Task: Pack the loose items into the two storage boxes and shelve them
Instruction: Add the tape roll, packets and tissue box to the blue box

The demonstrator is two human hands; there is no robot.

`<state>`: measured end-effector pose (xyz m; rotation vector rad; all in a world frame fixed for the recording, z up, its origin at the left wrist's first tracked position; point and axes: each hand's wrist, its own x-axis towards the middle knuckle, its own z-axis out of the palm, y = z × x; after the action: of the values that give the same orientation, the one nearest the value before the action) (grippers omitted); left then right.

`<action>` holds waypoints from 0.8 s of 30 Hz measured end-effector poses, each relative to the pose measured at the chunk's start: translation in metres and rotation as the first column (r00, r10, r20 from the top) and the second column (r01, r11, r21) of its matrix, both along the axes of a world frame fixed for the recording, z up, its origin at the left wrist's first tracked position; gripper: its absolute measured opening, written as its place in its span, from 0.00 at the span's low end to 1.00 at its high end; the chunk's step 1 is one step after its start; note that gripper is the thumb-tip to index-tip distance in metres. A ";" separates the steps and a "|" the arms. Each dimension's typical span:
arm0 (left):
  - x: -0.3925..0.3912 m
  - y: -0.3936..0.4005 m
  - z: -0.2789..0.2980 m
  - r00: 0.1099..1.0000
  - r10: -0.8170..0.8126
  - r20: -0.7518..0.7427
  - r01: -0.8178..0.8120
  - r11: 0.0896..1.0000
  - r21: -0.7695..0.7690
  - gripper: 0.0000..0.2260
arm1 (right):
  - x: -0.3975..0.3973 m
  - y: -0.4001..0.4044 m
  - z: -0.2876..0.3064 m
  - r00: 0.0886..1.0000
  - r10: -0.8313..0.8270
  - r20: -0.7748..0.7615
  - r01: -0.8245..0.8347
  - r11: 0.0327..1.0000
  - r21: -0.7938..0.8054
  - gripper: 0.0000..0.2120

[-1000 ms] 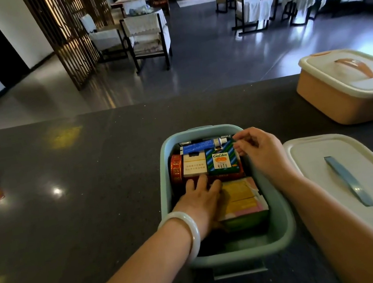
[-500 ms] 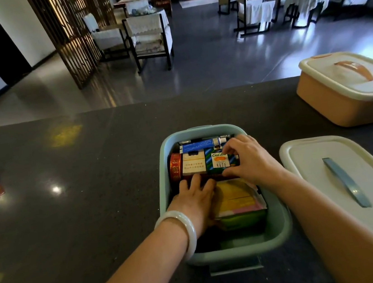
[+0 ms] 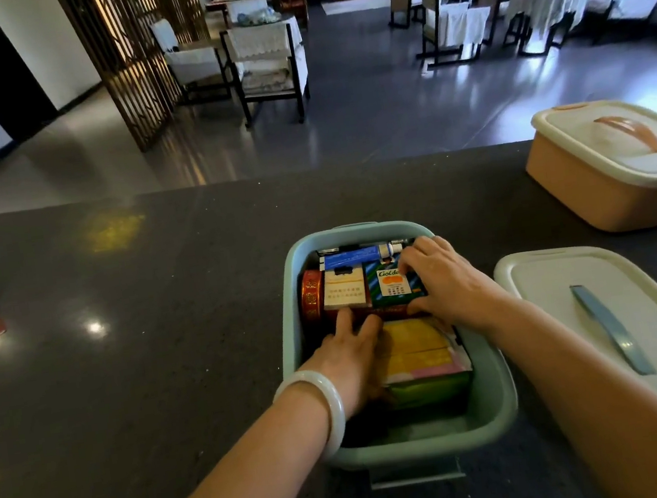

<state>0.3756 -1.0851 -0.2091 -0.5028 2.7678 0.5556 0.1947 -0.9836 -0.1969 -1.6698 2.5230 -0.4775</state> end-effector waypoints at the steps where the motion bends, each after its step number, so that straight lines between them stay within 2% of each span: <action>1: 0.000 0.000 0.000 1.000 0.001 -0.006 -0.001 1.000 0.017 0.35 | -0.001 0.000 0.000 1.000 -0.002 -0.002 0.002 1.000 -0.001 0.22; 9: -0.002 0.001 -0.002 1.000 0.016 -0.027 -0.015 0.999 0.046 0.36 | -0.001 0.000 -0.001 1.000 -0.017 -0.012 0.017 1.000 0.005 0.22; 18: 0.000 -0.003 -0.004 0.998 0.018 -0.068 -0.014 0.998 0.058 0.37 | 0.005 0.005 0.001 0.996 -0.052 0.066 0.055 0.998 -0.038 0.23; 24: 0.003 -0.001 0.003 0.995 -0.014 -0.097 0.011 0.999 -0.030 0.35 | 0.009 0.009 0.002 0.994 -0.055 0.096 0.060 0.997 -0.043 0.22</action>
<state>0.3784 -1.0863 -0.2063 -0.4772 2.8728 0.5513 0.2039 -0.9744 -0.1950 -1.5534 2.5162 -0.6091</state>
